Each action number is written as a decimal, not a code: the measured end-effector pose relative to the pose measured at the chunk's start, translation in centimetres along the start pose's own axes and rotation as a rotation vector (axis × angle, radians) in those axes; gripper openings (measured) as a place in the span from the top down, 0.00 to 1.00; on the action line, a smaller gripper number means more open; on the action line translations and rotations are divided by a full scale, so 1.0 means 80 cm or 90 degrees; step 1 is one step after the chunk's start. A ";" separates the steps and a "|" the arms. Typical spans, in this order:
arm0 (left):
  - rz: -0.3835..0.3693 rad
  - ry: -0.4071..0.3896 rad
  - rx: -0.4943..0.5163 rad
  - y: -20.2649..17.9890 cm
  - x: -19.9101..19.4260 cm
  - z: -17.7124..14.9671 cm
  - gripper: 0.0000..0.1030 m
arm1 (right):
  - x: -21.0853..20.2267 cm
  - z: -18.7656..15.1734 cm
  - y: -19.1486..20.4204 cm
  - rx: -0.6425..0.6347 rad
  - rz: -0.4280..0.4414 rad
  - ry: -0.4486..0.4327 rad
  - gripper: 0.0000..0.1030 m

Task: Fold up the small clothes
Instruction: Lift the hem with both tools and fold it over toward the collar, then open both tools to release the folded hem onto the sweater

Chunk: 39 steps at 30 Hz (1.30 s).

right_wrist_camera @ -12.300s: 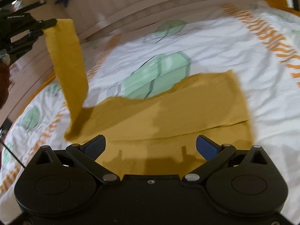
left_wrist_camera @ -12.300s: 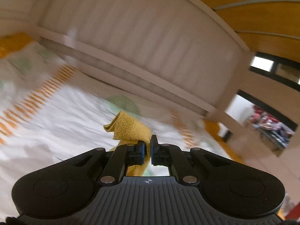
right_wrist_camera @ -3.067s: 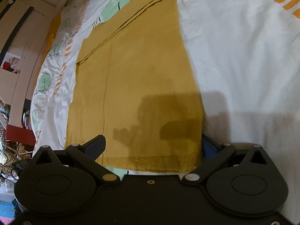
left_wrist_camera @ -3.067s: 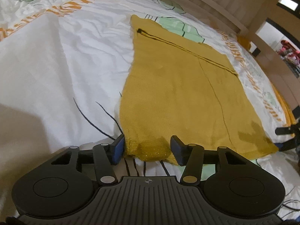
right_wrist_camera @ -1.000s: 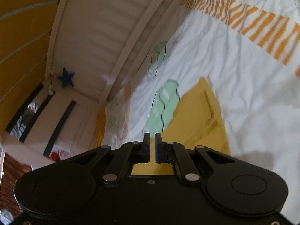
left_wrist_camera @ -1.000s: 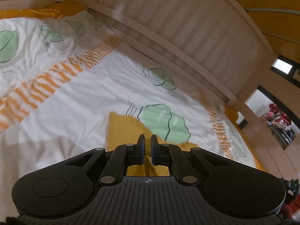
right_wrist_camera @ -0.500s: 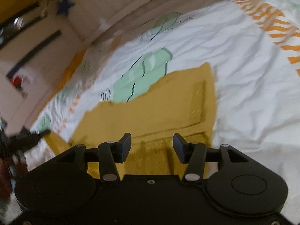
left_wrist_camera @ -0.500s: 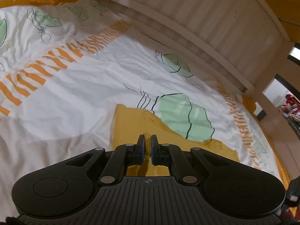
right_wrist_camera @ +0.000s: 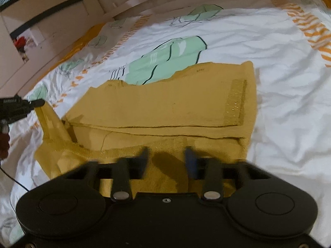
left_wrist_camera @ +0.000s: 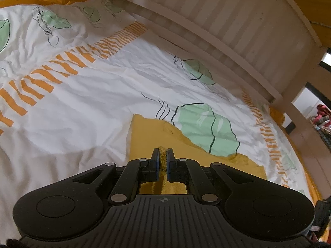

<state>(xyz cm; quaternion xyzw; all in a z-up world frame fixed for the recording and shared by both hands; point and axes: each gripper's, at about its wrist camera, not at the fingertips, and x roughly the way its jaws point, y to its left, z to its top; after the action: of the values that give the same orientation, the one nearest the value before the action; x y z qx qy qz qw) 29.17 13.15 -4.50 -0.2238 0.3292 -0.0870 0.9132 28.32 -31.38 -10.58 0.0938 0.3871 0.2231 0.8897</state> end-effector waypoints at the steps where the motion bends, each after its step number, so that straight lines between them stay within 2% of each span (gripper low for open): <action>1: 0.002 0.001 -0.001 0.001 0.001 -0.001 0.94 | 0.000 -0.001 0.004 -0.011 -0.005 0.004 0.88; 4: 0.005 -0.001 -0.007 0.004 -0.001 -0.002 0.94 | -0.007 -0.002 0.017 -0.027 0.011 -0.008 0.90; 8: -0.002 -0.016 -0.015 0.002 -0.010 0.005 0.94 | -0.050 0.025 0.024 -0.018 0.006 -0.101 0.90; 10: -0.009 -0.023 -0.013 -0.002 -0.011 0.013 0.94 | -0.065 0.048 0.017 -0.012 -0.011 -0.139 0.90; 13: -0.009 -0.030 -0.028 -0.004 0.002 0.029 0.94 | -0.064 0.084 -0.005 0.000 -0.066 -0.168 0.90; 18: 0.001 -0.007 -0.057 0.000 0.053 0.049 0.94 | -0.021 0.112 -0.048 0.054 -0.123 -0.159 0.91; 22: 0.037 0.017 -0.037 0.002 0.095 0.053 0.94 | 0.016 0.109 -0.071 0.087 -0.147 -0.138 0.91; 26: 0.050 0.032 -0.032 0.008 0.118 0.052 0.93 | 0.031 0.097 -0.080 0.103 -0.162 -0.121 0.90; 27: 0.046 0.028 -0.034 0.010 0.120 0.052 0.92 | 0.027 0.093 -0.080 0.103 -0.166 -0.117 0.88; 29: 0.036 0.021 -0.037 0.015 0.122 0.054 0.80 | 0.032 0.090 -0.082 0.104 -0.181 -0.107 0.80; 30: 0.036 0.015 -0.037 0.015 0.121 0.055 0.66 | 0.032 0.090 -0.081 0.105 -0.189 -0.106 0.80; 31: 0.042 0.003 -0.033 0.013 0.118 0.056 0.59 | 0.031 0.088 -0.083 0.109 -0.192 -0.107 0.80; 32: 0.047 -0.008 -0.024 0.011 0.113 0.057 0.59 | 0.028 0.087 -0.084 0.116 -0.196 -0.113 0.73; 33: 0.050 -0.016 -0.011 0.008 0.109 0.058 0.59 | 0.024 0.086 -0.085 0.121 -0.201 -0.119 0.55; 35: 0.056 -0.022 0.020 0.001 0.099 0.058 0.57 | 0.017 0.084 -0.084 0.123 -0.211 -0.133 0.36; 39: 0.058 -0.016 0.078 -0.014 0.080 0.052 0.48 | -0.006 0.080 -0.073 0.111 -0.224 -0.150 0.33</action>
<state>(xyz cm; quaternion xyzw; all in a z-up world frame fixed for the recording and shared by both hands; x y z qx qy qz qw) 36.75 11.63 -4.70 -0.1536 0.3214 -0.0620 0.9324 34.58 -36.72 -7.86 0.1265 0.3086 0.0175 0.9426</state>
